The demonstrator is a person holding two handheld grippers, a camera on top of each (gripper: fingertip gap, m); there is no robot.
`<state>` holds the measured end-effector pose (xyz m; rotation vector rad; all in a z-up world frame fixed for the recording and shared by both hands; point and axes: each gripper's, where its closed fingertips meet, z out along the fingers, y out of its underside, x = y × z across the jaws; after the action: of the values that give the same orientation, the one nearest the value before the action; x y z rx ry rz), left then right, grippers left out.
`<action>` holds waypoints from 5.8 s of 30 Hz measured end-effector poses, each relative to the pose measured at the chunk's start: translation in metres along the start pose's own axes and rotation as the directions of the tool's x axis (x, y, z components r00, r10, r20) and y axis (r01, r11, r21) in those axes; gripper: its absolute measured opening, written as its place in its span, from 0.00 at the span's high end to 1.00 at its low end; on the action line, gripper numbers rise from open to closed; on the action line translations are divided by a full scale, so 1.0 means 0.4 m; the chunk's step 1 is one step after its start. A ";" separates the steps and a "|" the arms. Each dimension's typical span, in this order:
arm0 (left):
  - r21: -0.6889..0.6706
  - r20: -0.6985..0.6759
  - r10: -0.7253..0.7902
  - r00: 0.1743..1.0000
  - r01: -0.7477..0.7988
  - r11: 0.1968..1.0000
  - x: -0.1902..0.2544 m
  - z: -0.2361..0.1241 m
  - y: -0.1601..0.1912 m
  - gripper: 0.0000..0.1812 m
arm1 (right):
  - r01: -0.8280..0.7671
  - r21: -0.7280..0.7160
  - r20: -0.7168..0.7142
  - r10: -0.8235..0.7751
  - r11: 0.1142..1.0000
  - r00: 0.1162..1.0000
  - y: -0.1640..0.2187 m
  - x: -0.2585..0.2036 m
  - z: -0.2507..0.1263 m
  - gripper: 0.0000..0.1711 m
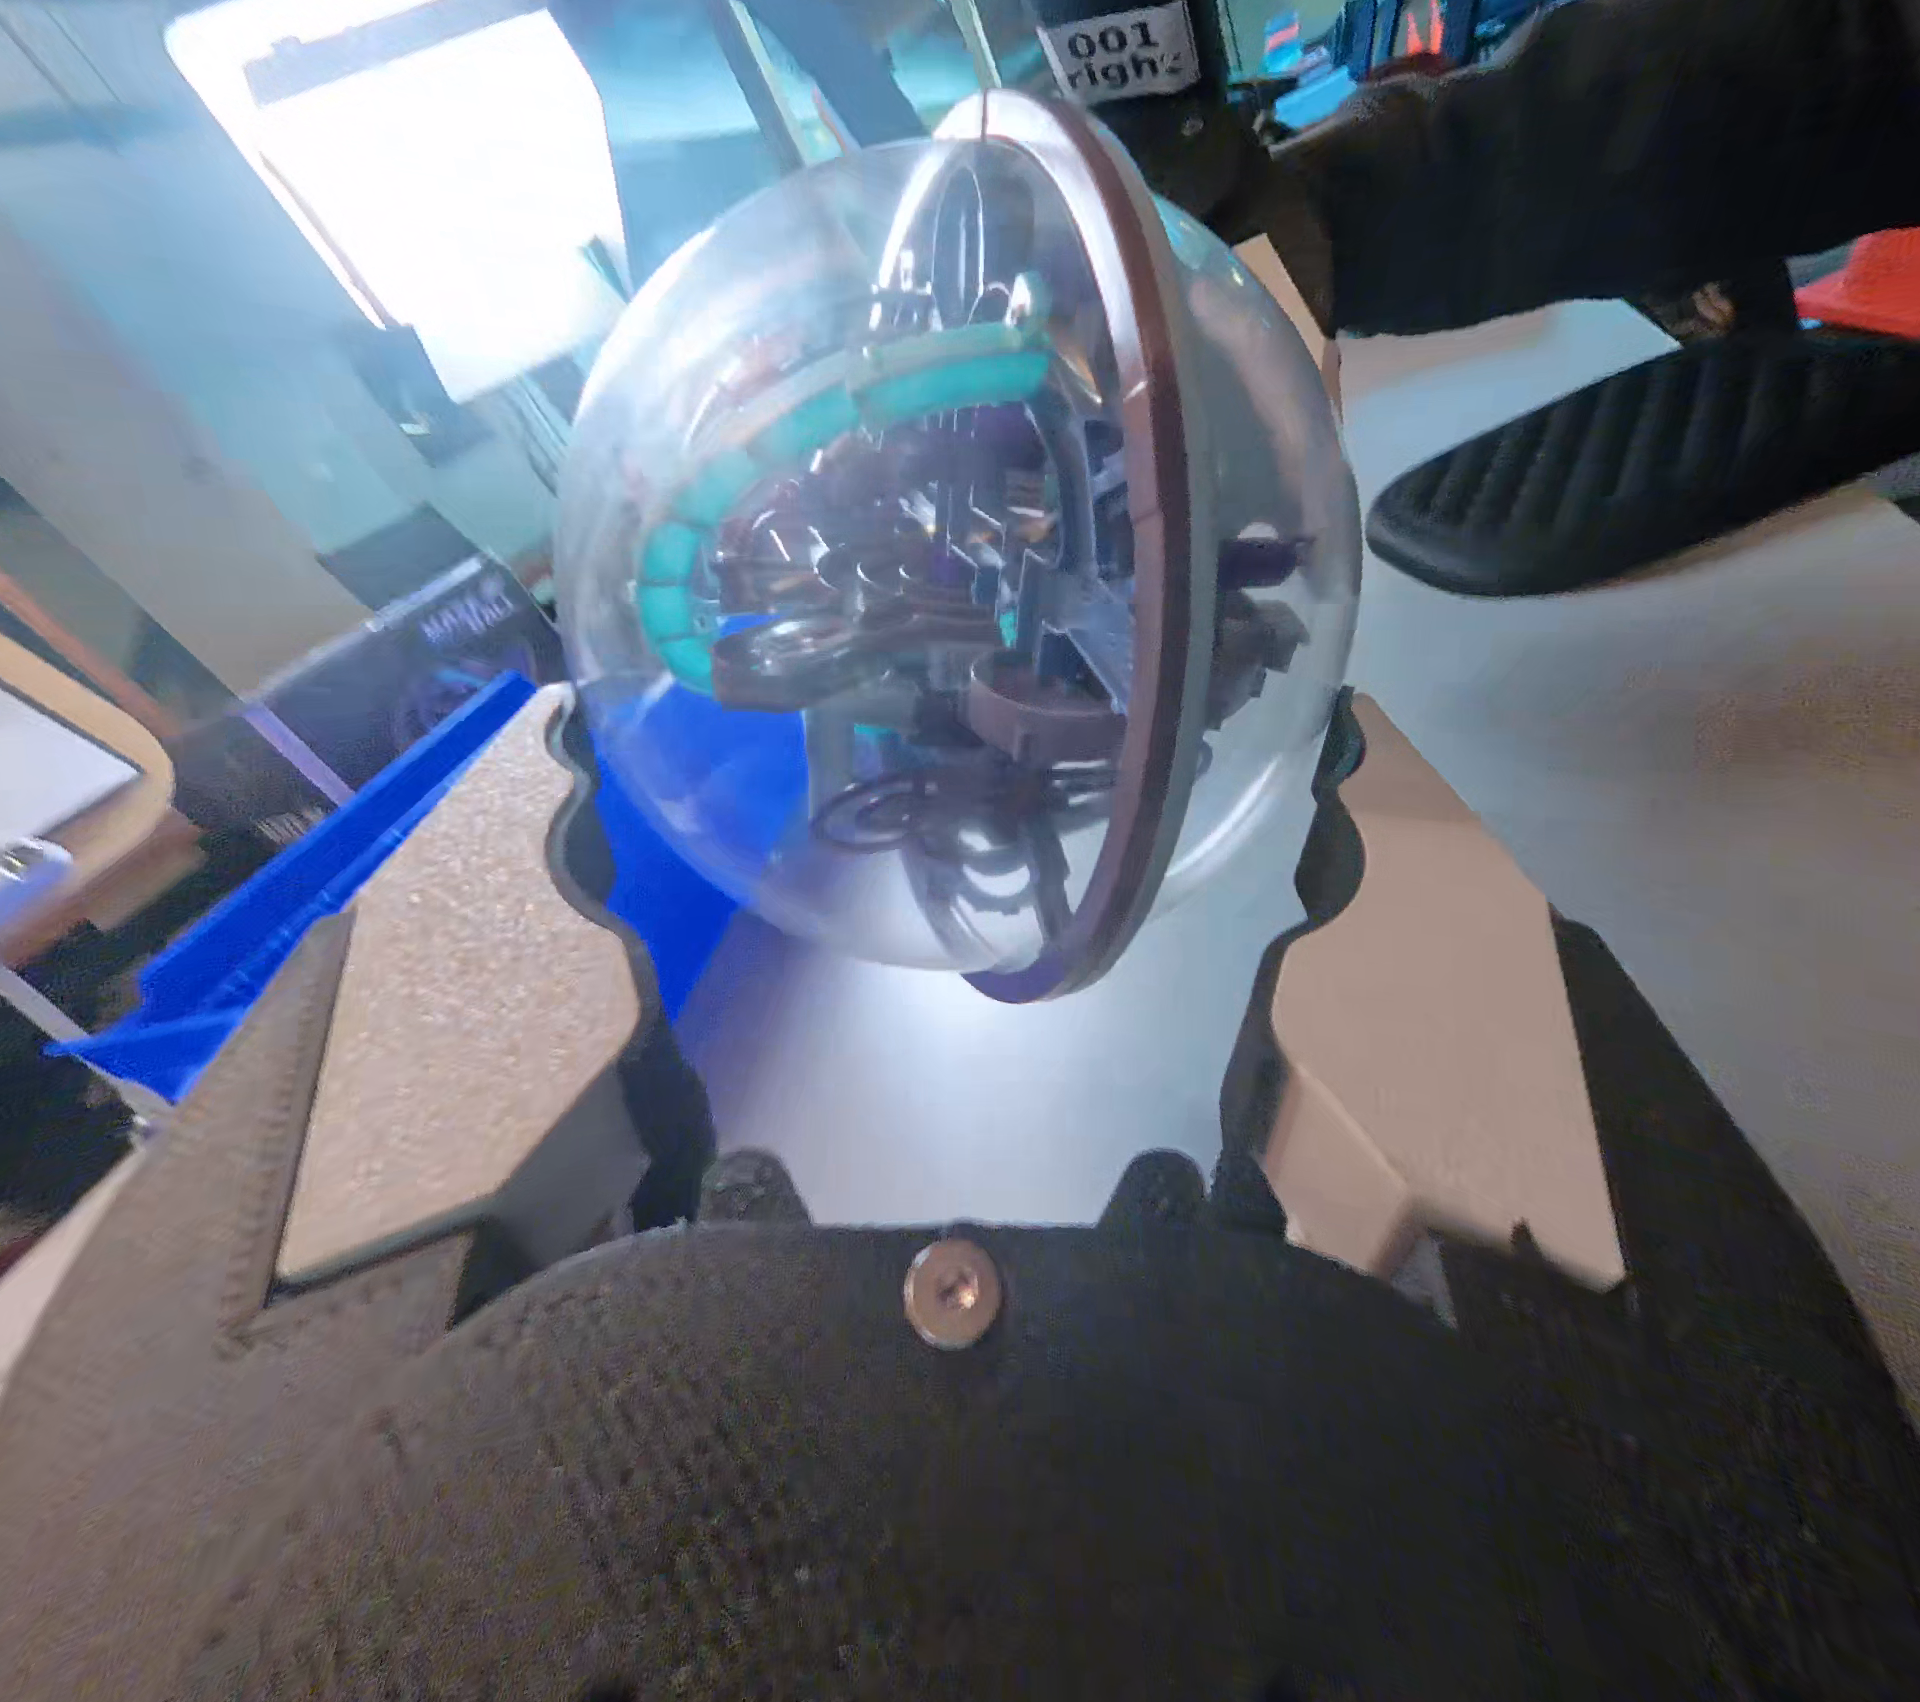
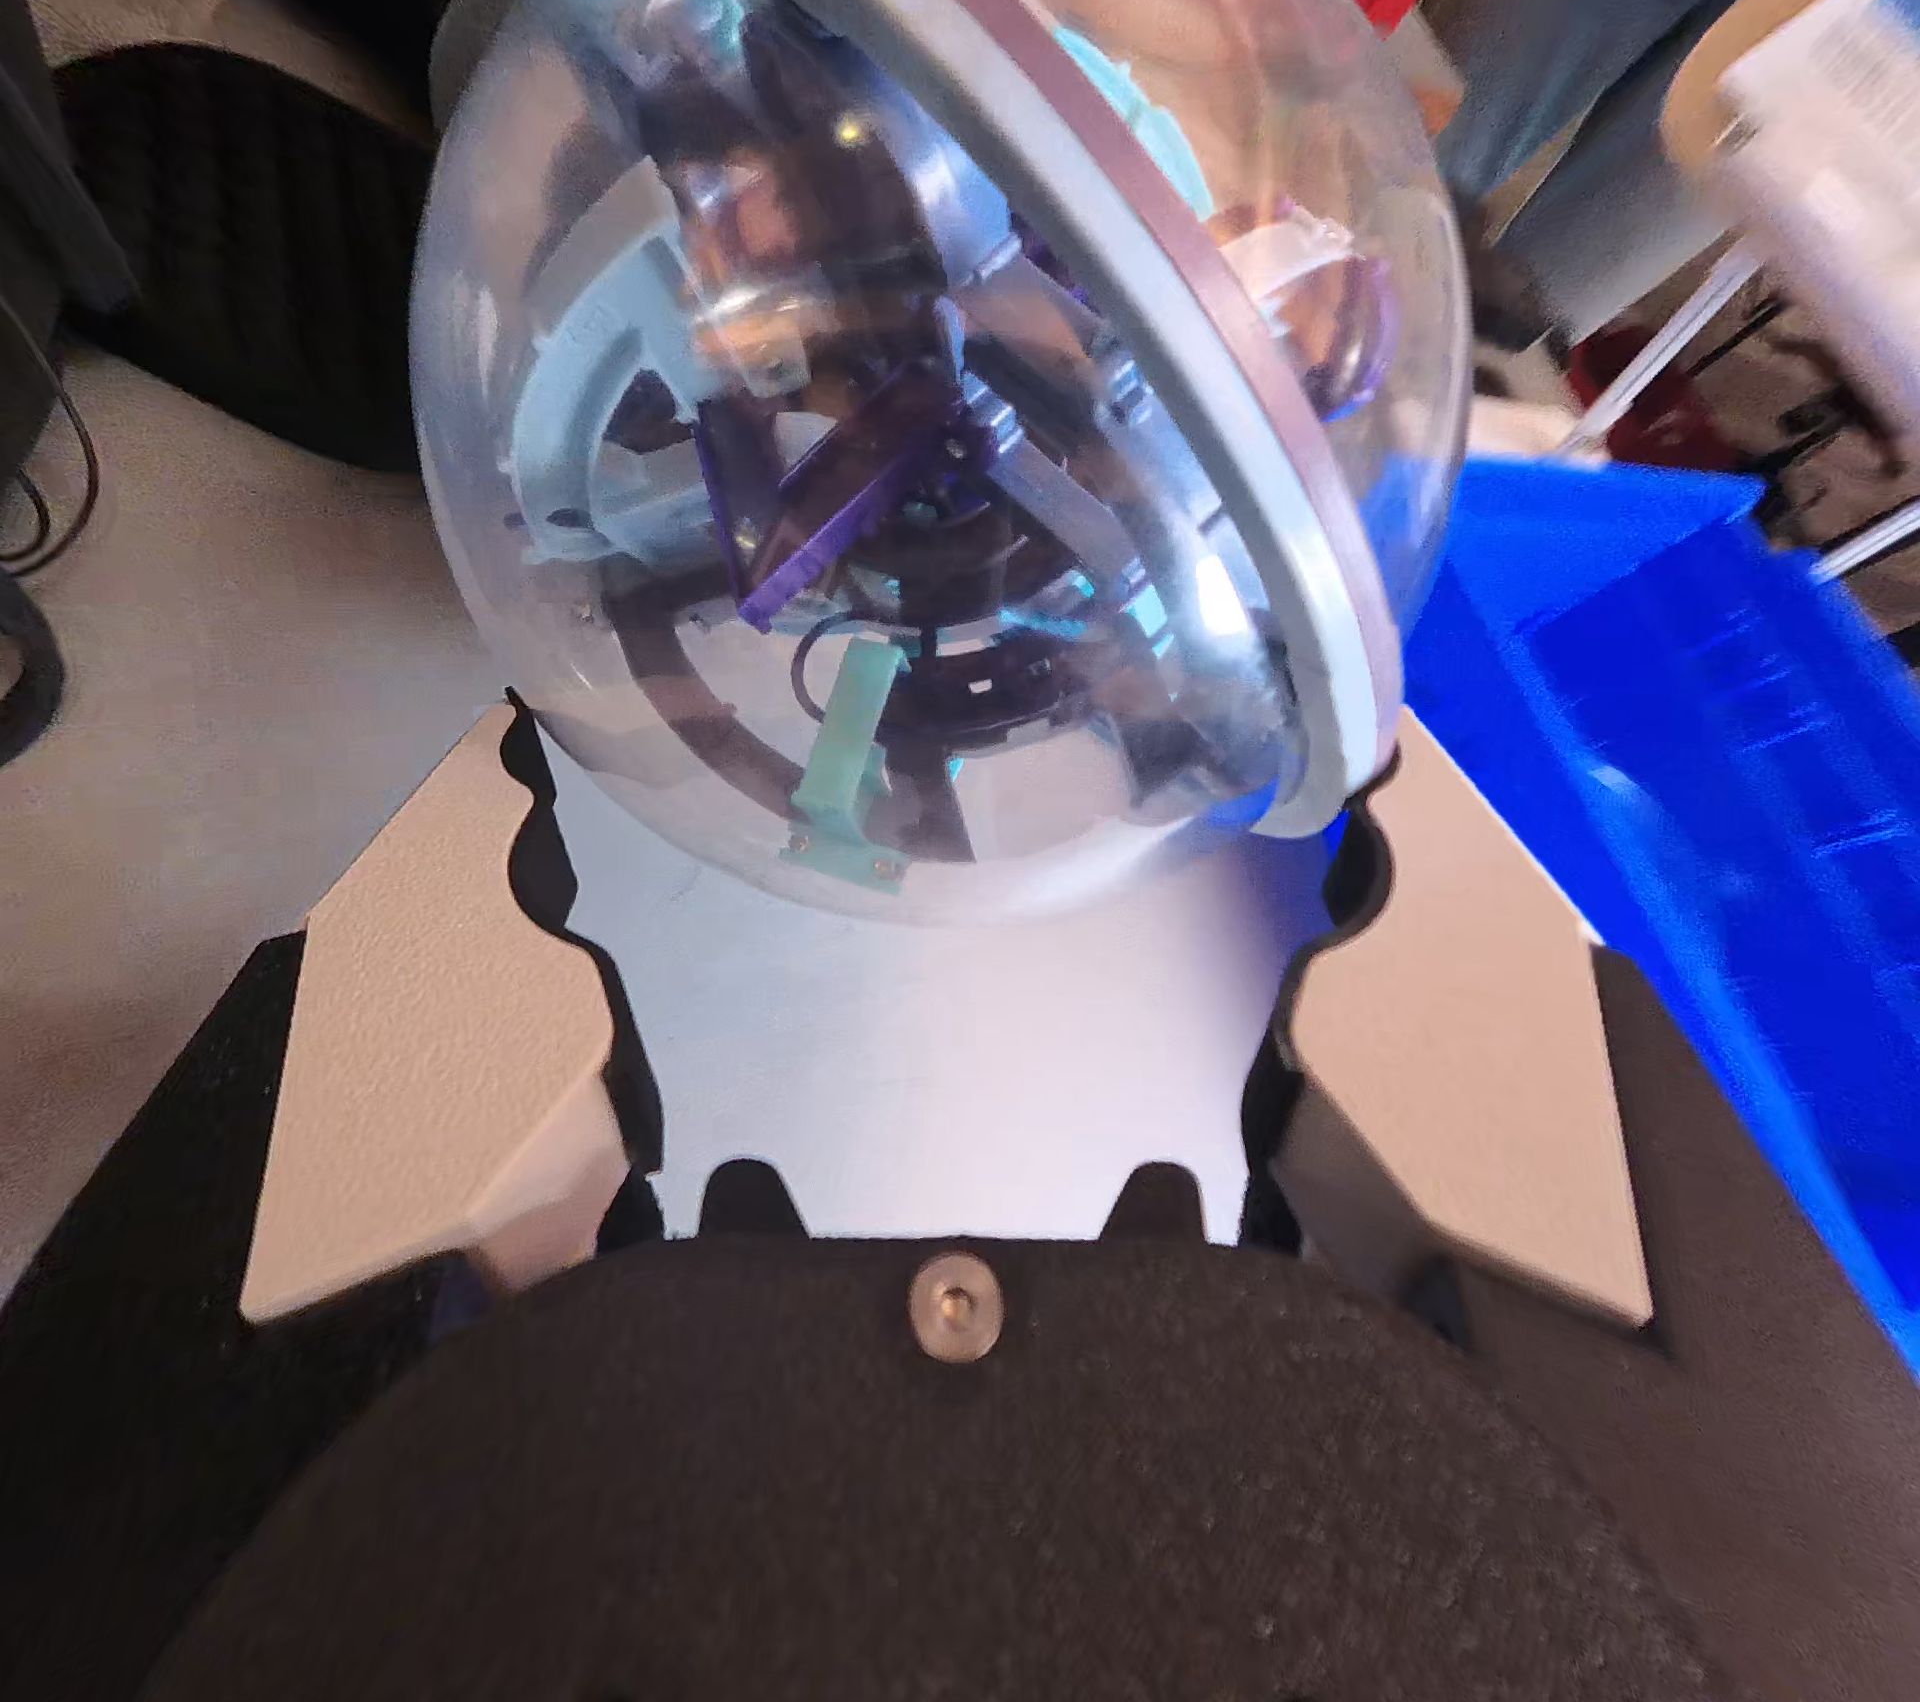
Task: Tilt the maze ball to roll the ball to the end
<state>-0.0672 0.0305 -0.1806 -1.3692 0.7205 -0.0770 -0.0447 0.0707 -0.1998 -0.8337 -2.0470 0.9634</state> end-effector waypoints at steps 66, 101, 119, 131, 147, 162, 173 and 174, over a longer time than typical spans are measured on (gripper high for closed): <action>-0.260 -0.572 -0.454 0.683 0.374 0.890 0.015 -0.018 0.157 0.21 | -0.257 -0.142 -0.185 0.230 0.956 0.956 0.042 -0.053 0.064 0.20; -0.006 -0.529 -0.310 0.790 0.362 0.932 -0.216 -0.076 -0.162 0.24 | -0.036 0.137 -0.378 0.086 0.990 0.922 -0.280 0.112 -0.007 0.19; 0.068 -0.439 -0.133 0.888 0.180 0.981 -0.206 -0.059 -0.315 0.23 | 0.150 0.167 -0.412 -0.069 0.974 0.908 -0.372 0.111 -0.107 0.19; 0.103 -0.318 -0.060 0.946 0.097 0.990 -0.184 -0.060 -0.345 0.24 | 0.205 0.185 -0.376 -0.123 0.961 0.918 -0.359 0.106 -0.113 0.18; 0.088 -0.300 -0.081 0.951 0.112 0.990 -0.180 -0.029 -0.297 0.24 | 0.203 0.184 -0.354 -0.128 0.962 0.927 -0.311 0.117 -0.109 0.17; 0.075 -0.272 -0.133 0.953 0.159 0.984 -0.203 -0.024 -0.260 0.24 | 0.180 0.198 -0.313 -0.112 0.964 0.943 -0.300 0.142 -0.087 0.16; 0.059 -0.165 -0.075 0.984 0.085 0.995 -0.195 -0.012 -0.309 0.24 | 0.251 0.206 -0.267 -0.192 0.946 0.944 -0.330 0.147 -0.125 0.15; 0.055 -0.152 -0.068 0.986 0.078 0.995 -0.196 -0.011 -0.313 0.24 | 0.254 0.202 -0.262 -0.198 0.946 0.944 -0.330 0.149 -0.128 0.15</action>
<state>-0.0868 0.0330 -0.0344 -1.3412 0.7870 -0.2606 -0.0679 0.0681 -0.0482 -0.5439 -1.7388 0.9047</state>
